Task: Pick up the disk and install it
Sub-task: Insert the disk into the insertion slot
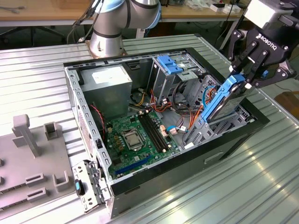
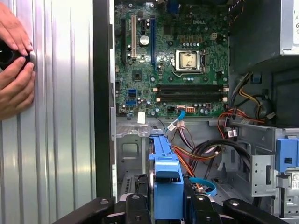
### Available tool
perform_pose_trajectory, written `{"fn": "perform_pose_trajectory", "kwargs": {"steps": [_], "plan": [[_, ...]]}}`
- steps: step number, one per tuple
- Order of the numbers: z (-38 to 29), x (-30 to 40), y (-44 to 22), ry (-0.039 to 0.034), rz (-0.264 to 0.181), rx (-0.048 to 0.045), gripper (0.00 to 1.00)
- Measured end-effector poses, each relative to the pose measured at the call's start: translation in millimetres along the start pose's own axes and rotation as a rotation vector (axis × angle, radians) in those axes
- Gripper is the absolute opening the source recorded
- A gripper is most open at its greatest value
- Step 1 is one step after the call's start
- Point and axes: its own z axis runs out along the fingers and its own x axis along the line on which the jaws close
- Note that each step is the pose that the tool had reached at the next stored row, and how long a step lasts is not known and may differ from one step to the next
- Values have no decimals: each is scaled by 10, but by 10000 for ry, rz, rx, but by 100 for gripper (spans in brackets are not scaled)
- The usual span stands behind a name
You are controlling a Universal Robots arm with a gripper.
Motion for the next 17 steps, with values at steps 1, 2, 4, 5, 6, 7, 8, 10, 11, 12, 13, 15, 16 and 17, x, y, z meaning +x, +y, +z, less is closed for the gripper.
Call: {"fn": "perform_pose_trajectory", "kwargs": {"steps": [1,2,4,5,6,7,8,10,11,12,13,15,16,17], "plan": [[28,1,1,0,1,0,36],[48,2,1,0,0,0,36],[84,3,2,0,0,0,36],[96,4,2,0,0,0,36],[112,4,3,0,0,0,36],[129,5,3,0,0,0,36],[140,6,3,0,0,0,36],[173,7,4,0,0,0,36],[183,8,5,0,0,0,36],[206,9,5,0,0,0,36],[225,10,6,-1,0,0,36],[259,12,6,0,0,0,36],[270,12,7,0,0,0,36],[293,13,7,1,0,0,36]]}}
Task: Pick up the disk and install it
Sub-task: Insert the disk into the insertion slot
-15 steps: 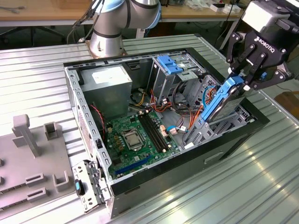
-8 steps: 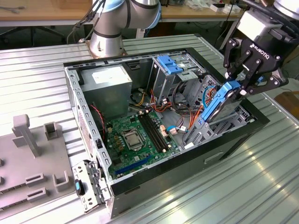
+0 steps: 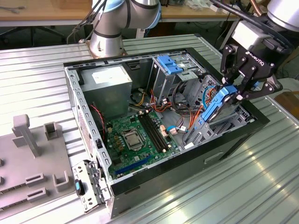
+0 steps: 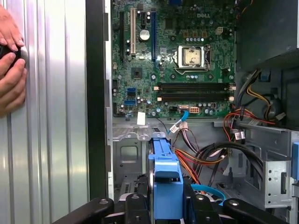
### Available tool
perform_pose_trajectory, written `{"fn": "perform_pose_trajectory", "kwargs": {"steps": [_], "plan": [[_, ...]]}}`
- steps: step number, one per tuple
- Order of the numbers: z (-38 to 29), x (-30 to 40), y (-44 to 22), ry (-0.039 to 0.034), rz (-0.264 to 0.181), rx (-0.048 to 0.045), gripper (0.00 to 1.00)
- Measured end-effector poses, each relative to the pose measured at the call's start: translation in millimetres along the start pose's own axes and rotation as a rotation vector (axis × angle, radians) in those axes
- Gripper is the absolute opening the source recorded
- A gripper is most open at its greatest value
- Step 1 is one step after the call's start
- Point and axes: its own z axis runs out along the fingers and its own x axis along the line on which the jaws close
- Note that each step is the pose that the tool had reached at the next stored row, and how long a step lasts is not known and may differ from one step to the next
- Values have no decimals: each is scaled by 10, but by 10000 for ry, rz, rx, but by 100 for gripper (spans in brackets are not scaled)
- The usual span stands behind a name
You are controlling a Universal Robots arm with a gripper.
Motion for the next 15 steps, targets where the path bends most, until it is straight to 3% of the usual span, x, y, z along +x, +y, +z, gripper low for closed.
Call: {"fn": "perform_pose_trajectory", "kwargs": {"steps": [12,14,15], "plan": [[16,1,1,-1,0,0,36],[17,1,0,-1,0,0,38],[17,1,0,-1,0,0,44]]}}
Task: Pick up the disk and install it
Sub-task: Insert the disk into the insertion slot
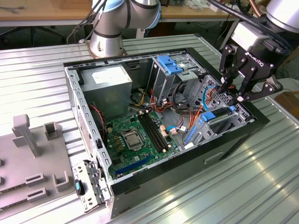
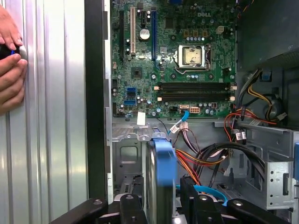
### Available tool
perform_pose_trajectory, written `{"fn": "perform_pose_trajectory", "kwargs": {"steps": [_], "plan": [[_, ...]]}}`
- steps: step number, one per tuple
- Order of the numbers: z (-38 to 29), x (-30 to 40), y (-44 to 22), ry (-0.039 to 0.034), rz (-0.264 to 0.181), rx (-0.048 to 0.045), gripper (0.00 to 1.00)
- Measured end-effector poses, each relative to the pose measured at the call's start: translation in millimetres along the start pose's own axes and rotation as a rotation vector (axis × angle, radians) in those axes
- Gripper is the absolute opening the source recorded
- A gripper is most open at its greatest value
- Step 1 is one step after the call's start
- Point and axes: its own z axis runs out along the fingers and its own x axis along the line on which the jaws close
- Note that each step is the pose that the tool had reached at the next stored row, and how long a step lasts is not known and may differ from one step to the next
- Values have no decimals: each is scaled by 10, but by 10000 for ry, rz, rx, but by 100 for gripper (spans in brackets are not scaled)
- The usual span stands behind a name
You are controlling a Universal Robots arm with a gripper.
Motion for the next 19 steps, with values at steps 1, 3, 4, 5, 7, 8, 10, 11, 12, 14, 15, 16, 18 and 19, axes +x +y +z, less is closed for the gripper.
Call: {"fn": "perform_pose_trajectory", "kwargs": {"steps": [1,3,4,5,7,8,10,11,12,14,15,16,18,19], "plan": [[0,0,0,0,0,0,44],[0,0,0,1,0,0,44],[0,0,0,0,0,0,44],[0,0,0,1,0,0,44],[-18,-7,-3,-1,0,1,44],[-21,-7,-3,-2,0,0,44],[-22,-7,-3,0,-6,0,44],[-22,-7,-2,0,-6,0,44],[-22,-7,-2,-1,-6,0,42],[-22,-7,-2,0,-7,0,29],[-22,-7,-3,0,-7,0,24],[-22,-7,-2,0,-7,0,18],[-22,-7,-3,0,-8,0,11],[-22,-7,-2,0,-8,0,11]]}}
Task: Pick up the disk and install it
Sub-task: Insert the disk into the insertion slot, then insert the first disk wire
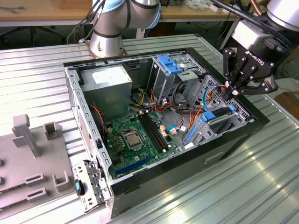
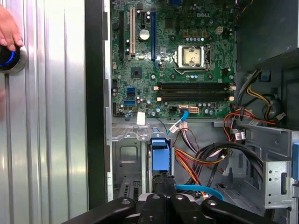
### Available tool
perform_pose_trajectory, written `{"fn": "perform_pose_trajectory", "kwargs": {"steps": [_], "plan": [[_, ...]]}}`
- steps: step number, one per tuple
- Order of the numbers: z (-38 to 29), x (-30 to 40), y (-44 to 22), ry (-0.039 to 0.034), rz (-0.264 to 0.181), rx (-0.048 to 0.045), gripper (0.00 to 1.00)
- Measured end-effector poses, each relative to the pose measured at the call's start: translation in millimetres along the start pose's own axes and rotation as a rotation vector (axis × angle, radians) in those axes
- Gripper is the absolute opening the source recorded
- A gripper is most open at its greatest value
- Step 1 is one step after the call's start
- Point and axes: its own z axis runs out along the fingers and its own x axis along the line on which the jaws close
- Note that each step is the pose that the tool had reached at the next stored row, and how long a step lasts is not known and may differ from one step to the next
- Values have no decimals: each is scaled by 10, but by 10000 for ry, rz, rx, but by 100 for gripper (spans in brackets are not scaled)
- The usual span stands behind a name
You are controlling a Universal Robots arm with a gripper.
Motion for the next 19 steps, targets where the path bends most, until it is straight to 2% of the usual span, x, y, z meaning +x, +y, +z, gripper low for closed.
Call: {"fn": "perform_pose_trajectory", "kwargs": {"steps": [13,17,19], "plan": [[0,3,0,0,-3,0,11],[0,3,0,-5,-204,-9,11],[0,3,0,-15,-624,-25,11]]}}
